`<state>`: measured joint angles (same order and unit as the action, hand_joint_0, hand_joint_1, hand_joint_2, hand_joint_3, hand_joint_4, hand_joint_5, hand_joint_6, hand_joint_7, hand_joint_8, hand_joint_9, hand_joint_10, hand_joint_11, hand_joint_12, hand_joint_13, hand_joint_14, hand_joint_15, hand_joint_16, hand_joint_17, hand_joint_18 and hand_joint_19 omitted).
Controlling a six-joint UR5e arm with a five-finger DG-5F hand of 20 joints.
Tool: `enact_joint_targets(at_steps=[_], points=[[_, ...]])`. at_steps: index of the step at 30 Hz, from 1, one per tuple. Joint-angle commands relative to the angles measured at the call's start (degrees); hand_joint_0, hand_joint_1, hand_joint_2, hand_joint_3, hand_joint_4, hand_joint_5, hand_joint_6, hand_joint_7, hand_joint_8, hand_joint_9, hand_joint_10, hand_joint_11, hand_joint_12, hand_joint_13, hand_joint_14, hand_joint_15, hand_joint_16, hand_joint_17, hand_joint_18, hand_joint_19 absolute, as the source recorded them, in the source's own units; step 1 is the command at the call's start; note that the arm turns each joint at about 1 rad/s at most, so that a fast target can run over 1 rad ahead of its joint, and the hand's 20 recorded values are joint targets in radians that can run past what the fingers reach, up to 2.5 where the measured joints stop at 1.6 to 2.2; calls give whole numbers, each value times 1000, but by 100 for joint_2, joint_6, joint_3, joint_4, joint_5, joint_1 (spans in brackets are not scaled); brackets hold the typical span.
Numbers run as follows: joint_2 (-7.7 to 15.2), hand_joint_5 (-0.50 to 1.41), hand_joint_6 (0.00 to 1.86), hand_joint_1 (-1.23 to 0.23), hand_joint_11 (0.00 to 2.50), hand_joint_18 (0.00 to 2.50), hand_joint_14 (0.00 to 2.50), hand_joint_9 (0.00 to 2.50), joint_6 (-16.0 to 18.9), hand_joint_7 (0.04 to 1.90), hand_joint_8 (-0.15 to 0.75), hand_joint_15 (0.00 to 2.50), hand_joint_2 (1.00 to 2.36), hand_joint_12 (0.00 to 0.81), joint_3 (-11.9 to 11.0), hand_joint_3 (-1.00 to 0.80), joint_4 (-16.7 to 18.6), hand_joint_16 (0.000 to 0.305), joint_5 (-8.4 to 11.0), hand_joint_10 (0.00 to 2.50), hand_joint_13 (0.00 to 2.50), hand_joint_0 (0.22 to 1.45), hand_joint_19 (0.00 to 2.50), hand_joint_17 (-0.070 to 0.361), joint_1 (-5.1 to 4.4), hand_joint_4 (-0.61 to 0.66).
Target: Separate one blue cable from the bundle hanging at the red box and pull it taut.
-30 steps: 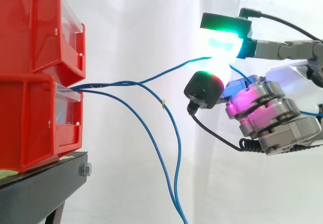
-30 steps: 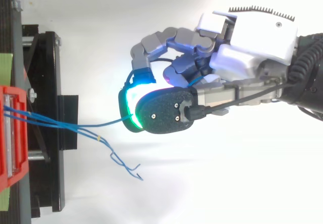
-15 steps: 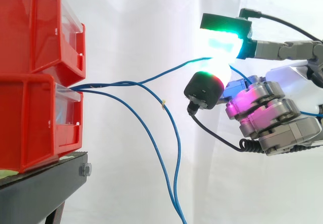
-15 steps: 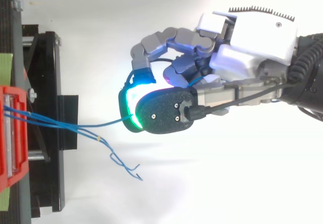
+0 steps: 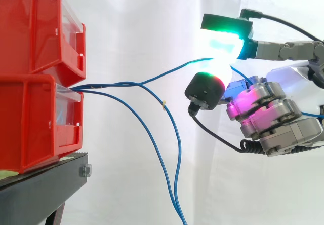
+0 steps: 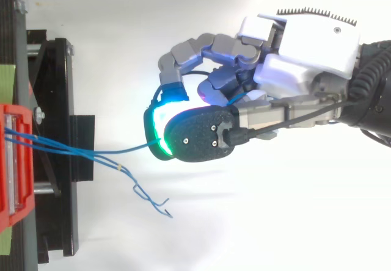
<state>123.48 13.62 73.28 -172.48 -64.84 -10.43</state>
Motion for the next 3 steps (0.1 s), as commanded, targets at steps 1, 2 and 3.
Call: enact_joint_targets(at_steps=[1, 2, 3], points=[[1, -135, 904, -767, 1927, 1493, 2500, 860, 0, 1352, 283, 2174, 1014, 427, 3, 1, -4, 49, -2, 2500, 1042, 643, 1758, 110, -2, -45], [1, -135, 904, -766, 1932, 1492, 2500, 860, 0, 1353, 276, 2194, 1015, 429, 3, 2, -4, 49, -2, 2500, 1042, 642, 1762, 110, -2, -44], [1, -135, 904, -766, 1931, 1494, 2500, 862, 0, 1356, 284, 2190, 1014, 434, 3, 2, -4, 49, 7, 2500, 1042, 643, 1749, 110, -2, -48]])
